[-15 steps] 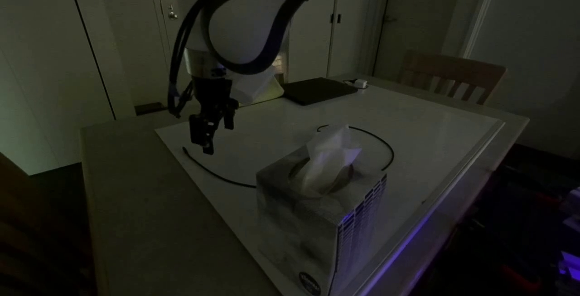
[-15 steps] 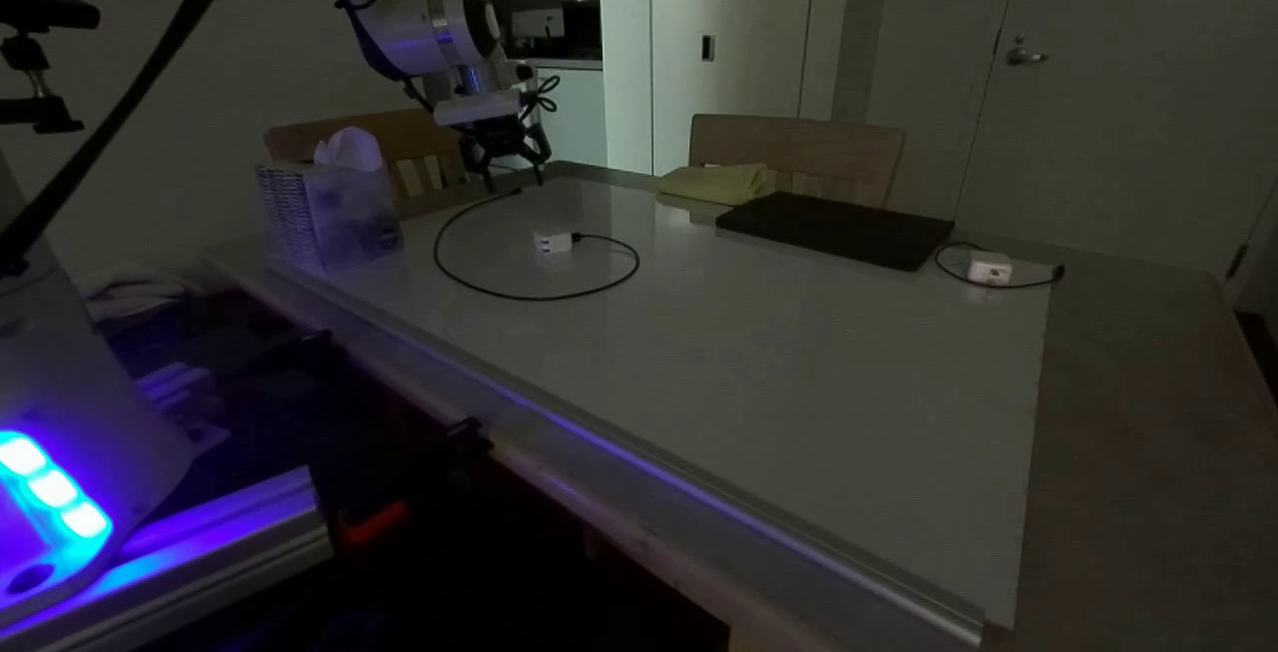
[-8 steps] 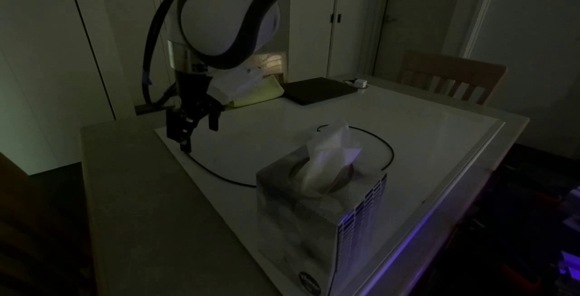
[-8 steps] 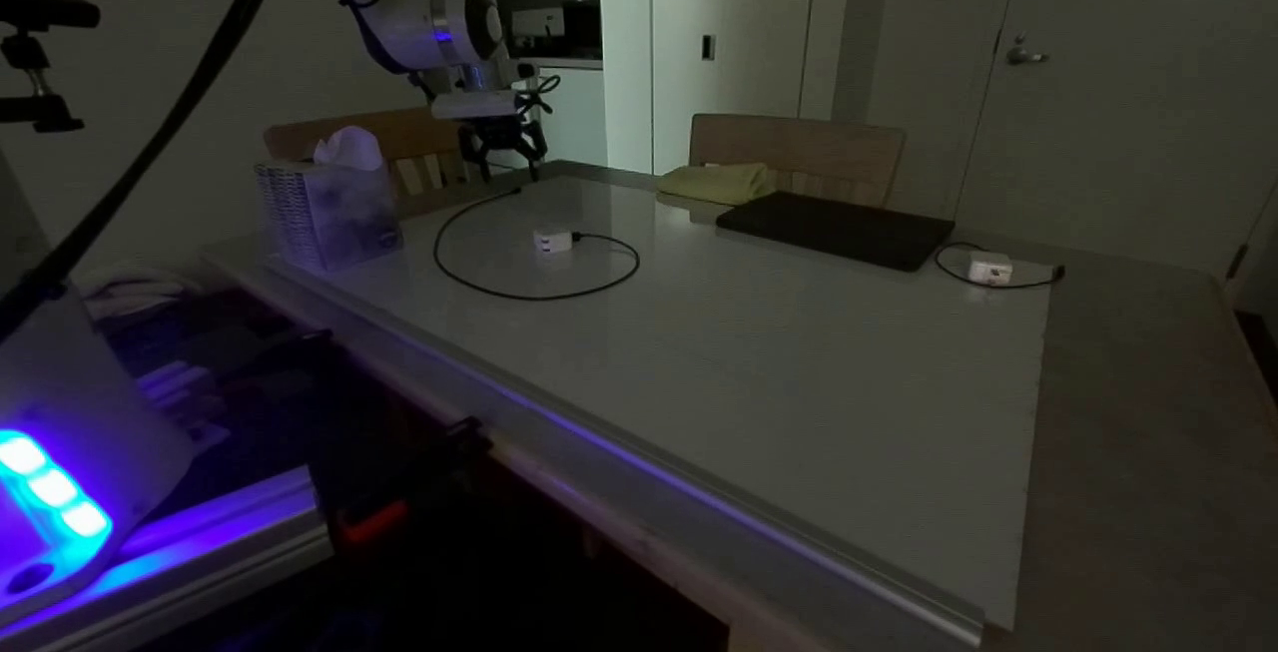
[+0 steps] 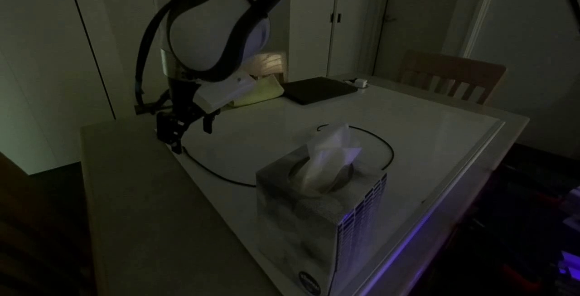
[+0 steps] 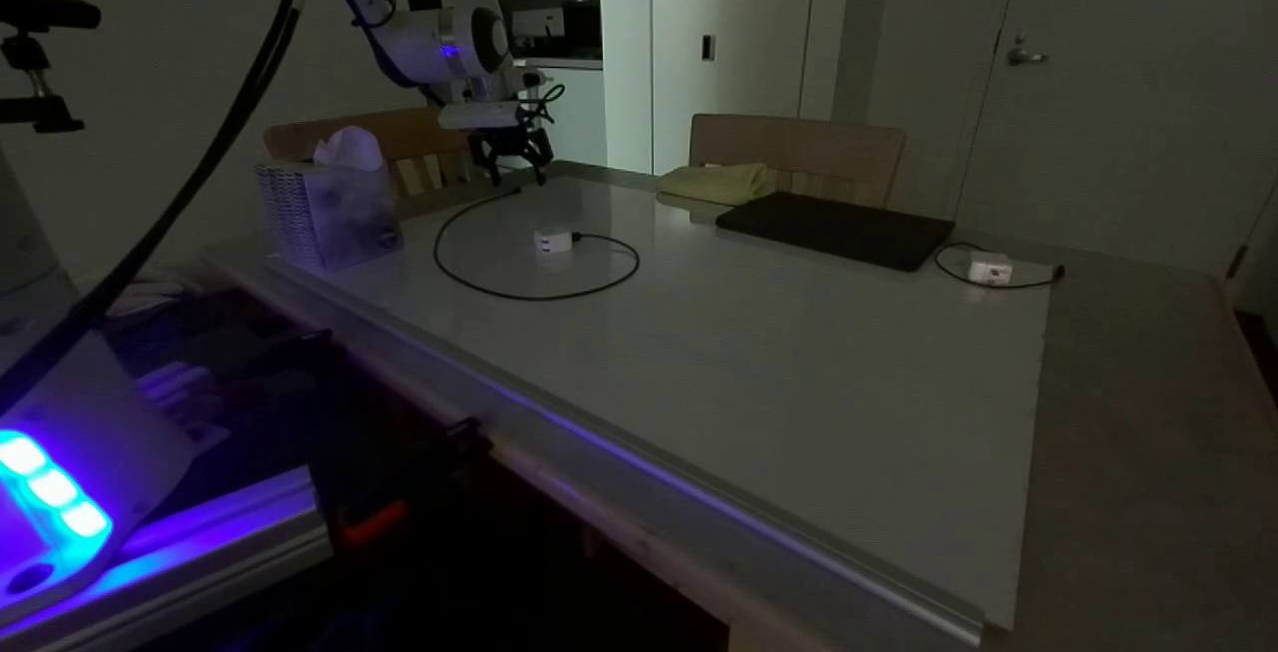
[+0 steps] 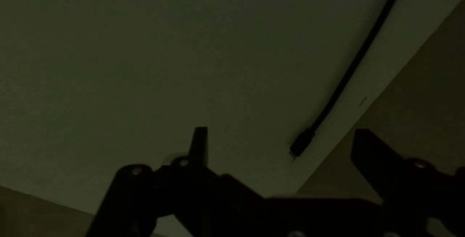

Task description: Put the charging cable in circle form.

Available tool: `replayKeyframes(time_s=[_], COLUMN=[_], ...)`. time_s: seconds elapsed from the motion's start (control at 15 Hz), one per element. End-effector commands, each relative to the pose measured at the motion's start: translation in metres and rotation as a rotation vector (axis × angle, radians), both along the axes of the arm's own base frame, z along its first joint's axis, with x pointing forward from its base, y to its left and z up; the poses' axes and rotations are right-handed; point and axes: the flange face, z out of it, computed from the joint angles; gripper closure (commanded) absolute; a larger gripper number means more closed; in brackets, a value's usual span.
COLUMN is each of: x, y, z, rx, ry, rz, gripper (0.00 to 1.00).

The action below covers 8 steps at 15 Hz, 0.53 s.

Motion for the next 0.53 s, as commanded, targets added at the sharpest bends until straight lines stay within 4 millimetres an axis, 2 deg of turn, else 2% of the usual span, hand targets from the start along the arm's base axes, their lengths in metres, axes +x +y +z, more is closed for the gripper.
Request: replayKeyframes(time_s=[0.0,0.47], x=[0.0095,0.0141], y=[0.0047,0.0002], z=[-0.0081,-0.0158], rx=[-0.011,0.011], ry=[-0.043,-0.025], rz=[-0.062,-0.149], gripper=[0.00,0.00])
